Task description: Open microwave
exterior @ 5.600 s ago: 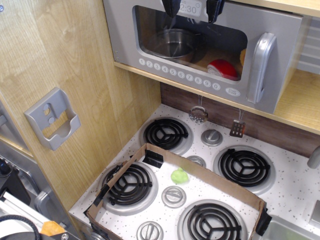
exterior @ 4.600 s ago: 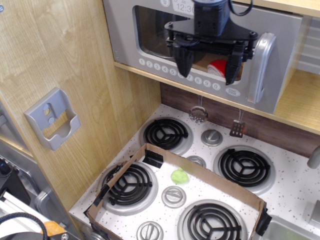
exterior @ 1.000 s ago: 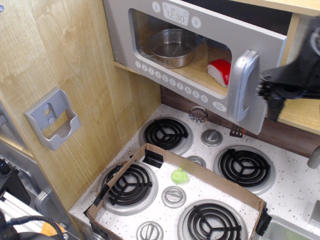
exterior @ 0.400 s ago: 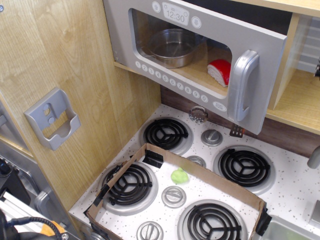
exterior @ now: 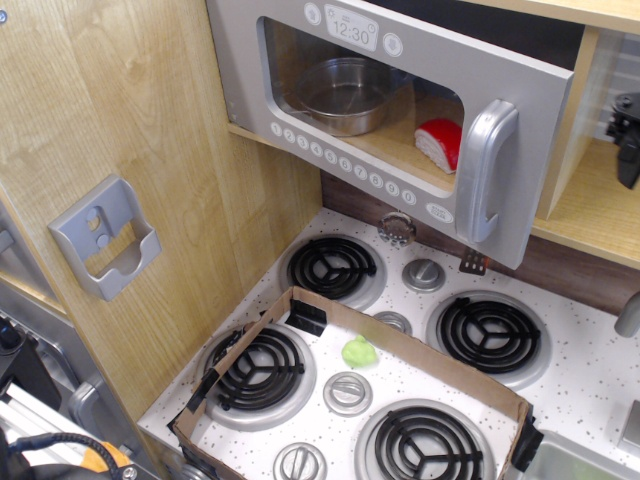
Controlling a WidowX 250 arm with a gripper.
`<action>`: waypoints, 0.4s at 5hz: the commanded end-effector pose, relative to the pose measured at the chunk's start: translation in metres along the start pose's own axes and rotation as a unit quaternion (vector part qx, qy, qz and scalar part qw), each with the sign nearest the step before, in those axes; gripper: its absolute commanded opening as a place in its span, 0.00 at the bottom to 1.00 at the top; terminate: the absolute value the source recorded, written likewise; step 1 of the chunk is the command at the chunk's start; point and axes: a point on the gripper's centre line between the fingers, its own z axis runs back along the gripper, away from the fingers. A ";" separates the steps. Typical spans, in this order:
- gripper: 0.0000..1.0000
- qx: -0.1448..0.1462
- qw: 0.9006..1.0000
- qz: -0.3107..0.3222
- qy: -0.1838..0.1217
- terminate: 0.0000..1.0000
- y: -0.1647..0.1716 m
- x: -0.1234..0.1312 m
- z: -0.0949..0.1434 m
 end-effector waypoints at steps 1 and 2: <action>1.00 -0.011 0.998 -0.066 -0.021 0.00 0.017 0.022 0.017; 1.00 -0.005 0.998 -0.065 -0.005 0.00 0.028 0.017 0.020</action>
